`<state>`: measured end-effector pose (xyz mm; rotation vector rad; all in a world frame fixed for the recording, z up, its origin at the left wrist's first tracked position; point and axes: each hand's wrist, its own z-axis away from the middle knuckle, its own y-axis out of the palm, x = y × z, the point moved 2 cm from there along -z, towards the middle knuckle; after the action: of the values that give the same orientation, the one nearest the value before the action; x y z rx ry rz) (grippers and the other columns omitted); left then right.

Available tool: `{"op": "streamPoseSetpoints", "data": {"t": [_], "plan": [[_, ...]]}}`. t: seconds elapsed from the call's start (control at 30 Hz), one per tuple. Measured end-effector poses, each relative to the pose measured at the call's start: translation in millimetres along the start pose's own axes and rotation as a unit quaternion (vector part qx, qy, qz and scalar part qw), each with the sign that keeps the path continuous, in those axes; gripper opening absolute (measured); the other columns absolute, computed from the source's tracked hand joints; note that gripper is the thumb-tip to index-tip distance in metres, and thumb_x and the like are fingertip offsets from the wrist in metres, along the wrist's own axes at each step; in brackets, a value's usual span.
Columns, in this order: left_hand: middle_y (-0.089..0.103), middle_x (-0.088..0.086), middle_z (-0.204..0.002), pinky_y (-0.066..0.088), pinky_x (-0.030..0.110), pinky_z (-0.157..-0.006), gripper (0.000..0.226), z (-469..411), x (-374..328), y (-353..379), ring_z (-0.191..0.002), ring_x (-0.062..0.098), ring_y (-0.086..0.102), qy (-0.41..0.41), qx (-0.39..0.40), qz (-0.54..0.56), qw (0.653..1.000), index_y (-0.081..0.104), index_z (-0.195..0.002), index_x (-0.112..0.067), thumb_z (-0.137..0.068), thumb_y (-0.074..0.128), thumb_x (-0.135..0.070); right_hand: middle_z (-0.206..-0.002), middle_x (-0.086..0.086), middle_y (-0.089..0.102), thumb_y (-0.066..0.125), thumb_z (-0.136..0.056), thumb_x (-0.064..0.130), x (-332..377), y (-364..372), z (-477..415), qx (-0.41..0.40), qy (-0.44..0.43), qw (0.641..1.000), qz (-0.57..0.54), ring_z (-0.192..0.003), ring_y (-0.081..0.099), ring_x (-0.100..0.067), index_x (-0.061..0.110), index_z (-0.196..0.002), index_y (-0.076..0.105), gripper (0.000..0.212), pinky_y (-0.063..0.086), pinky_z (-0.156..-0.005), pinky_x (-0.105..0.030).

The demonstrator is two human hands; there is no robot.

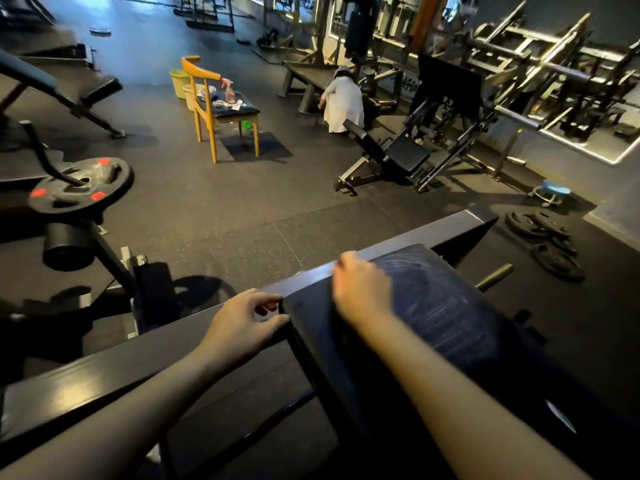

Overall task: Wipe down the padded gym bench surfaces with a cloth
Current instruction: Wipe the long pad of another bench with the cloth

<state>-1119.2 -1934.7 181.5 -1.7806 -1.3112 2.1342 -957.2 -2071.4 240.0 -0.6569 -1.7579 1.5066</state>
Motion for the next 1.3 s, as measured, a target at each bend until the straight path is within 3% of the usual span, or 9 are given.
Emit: {"op": "streamPoseSetpoints", "data": {"t": [0.13,0.3,0.37,0.5,0.6,0.83,1.0,1.1,1.3], "plan": [[0.062,-0.014,-0.105,0.052,0.035,-0.089,0.054,2.2,2.8,-0.9,-0.101,0.006,0.061,0.008,0.024,-0.014,1.0,0.068,-0.133,-0.031,-0.084,0.079,-0.05,-0.1,-0.003,0.069,0.044,-0.103,0.042,27.8,-2.2,68.3,0.031,-0.158,0.987,0.008,-0.09,0.066,-0.029,0.023,-0.101,0.056,0.022,0.043,-0.069,-0.038],[0.062,-0.007,-0.101,0.05,0.035,-0.087,0.055,2.6,0.1,1.6,-0.101,0.012,0.059,0.034,0.028,-0.029,0.999,0.068,-0.132,-0.032,-0.082,0.079,-0.053,-0.115,-0.016,0.07,0.043,-0.105,0.038,-70.6,-28.6,11.9,-0.031,0.087,0.989,0.114,-0.107,0.066,-0.038,0.018,-0.112,0.055,0.024,0.048,-0.084,-0.042],[0.062,-0.003,-0.103,0.049,0.036,-0.087,0.051,2.7,-2.6,1.2,-0.103,0.016,0.06,0.034,0.019,-0.04,0.998,0.069,-0.131,-0.032,-0.084,0.08,-0.048,-0.117,-0.016,0.068,0.043,-0.106,0.035,-47.9,-18.1,-6.5,-0.051,0.103,0.99,0.078,-0.108,0.064,-0.038,0.015,-0.117,0.055,0.025,0.047,-0.083,-0.041],[0.061,-0.004,-0.101,0.049,0.035,-0.082,0.05,7.3,-4.4,-0.7,-0.1,0.015,0.06,0.026,0.027,-0.034,0.999,0.067,-0.131,-0.038,-0.084,0.078,-0.051,-0.095,-0.002,0.065,0.043,-0.106,0.035,50.8,9.9,21.8,0.002,-0.055,0.998,0.001,-0.083,0.061,-0.025,0.019,-0.107,0.055,0.02,0.049,-0.072,-0.037],[0.061,-0.006,-0.1,0.05,0.035,-0.082,0.048,10.4,-2.4,-1.9,-0.101,0.014,0.061,0.027,0.025,-0.025,0.999,0.066,-0.131,-0.043,-0.084,0.077,-0.053,-0.095,0.0,0.07,0.046,-0.103,0.04,47.1,1.2,75.0,0.023,-0.157,0.987,-0.005,-0.085,0.066,-0.027,0.023,-0.103,0.059,0.021,0.053,-0.072,-0.04],[0.062,-0.003,-0.102,0.05,0.035,-0.084,0.051,7.1,-4.1,1.1,-0.103,0.017,0.062,0.02,0.012,-0.052,0.998,0.066,-0.132,-0.041,-0.083,0.078,-0.055,-0.118,-0.017,0.069,0.043,-0.106,0.036,-41.4,-19.9,11.2,-0.054,0.126,0.985,0.1,-0.11,0.065,-0.039,0.015,-0.116,0.054,0.026,0.049,-0.085,-0.043],[0.062,-0.004,-0.102,0.052,0.037,-0.082,0.059,7.8,-3.6,-1.4,-0.098,0.014,0.061,0.023,0.032,-0.076,0.996,0.063,-0.137,-0.038,-0.084,0.075,-0.059,-0.094,-0.001,0.067,0.045,-0.106,0.035,59.4,5.0,49.8,0.0,-0.055,0.998,-0.003,-0.083,0.065,-0.022,0.021,-0.103,0.057,0.02,0.051,-0.069,-0.036],[0.058,-0.007,-0.105,0.051,0.036,-0.084,0.068,9.3,-3.8,-3.7,-0.103,0.016,0.061,0.032,0.056,-0.085,0.994,0.059,-0.142,-0.033,-0.081,0.075,-0.061,-0.095,0.0,0.07,0.048,-0.103,0.039,25.6,-7.6,99.9,-0.008,-0.107,0.994,0.0,-0.082,0.066,-0.024,0.023,-0.102,0.059,0.02,0.053,-0.07,-0.041],[0.053,0.003,-0.132,0.041,0.035,-0.103,0.078,9.7,-22.8,0.9,-0.128,0.024,0.049,0.071,0.068,-0.107,0.989,0.057,-0.141,-0.018,-0.078,0.079,-0.059,-0.116,-0.018,0.069,0.045,-0.105,0.036,-135.6,-50.0,70.5,-0.06,0.242,0.961,0.12,-0.107,0.066,-0.04,0.015,-0.115,0.055,0.026,0.051,-0.087,-0.046]]}}
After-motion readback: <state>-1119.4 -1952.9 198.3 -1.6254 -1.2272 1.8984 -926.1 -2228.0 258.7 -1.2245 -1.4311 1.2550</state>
